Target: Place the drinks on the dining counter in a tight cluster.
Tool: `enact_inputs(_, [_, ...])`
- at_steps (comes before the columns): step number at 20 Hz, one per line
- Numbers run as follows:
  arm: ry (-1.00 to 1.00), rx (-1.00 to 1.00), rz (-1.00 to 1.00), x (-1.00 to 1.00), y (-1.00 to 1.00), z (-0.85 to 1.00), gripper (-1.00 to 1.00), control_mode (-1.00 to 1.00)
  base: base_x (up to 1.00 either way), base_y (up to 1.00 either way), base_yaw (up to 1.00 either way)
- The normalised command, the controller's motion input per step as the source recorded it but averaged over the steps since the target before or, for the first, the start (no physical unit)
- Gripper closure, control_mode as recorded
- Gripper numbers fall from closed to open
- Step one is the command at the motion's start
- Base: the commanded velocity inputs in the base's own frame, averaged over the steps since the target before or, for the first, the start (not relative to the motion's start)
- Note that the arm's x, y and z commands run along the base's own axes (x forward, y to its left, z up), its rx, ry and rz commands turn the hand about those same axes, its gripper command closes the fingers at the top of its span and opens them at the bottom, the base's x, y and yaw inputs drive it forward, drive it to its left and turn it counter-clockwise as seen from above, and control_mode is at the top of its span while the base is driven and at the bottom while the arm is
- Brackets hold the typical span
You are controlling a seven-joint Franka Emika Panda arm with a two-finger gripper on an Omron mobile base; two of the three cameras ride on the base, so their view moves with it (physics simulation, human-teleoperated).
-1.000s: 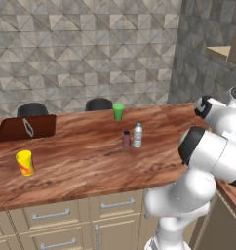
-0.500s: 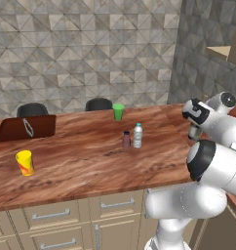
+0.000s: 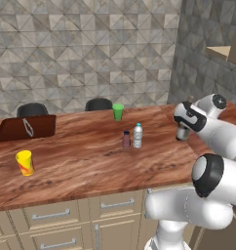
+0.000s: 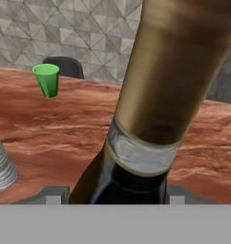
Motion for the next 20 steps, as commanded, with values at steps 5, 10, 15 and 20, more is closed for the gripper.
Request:
enact_inputs(5, [-0.02, 0.00, 0.01, 0.09, 0.54, 0.04, 1.00, -1.00, 0.00, 0.00, 0.00])
enact_inputs(10, [-0.02, 0.01, 0.00, 0.05, 0.49, 0.04, 1.00, -1.00, 0.00, 0.00, 0.00])
enact_inputs(15, [-0.02, 0.04, 0.00, 0.05, 0.47, -0.08, 1.00, -1.00, 0.00, 0.00, 0.00])
enact_inputs(20, [-0.03, 0.07, 0.00, 0.09, 0.35, -0.14, 1.00, -1.00, 0.00, 0.00, 0.00])
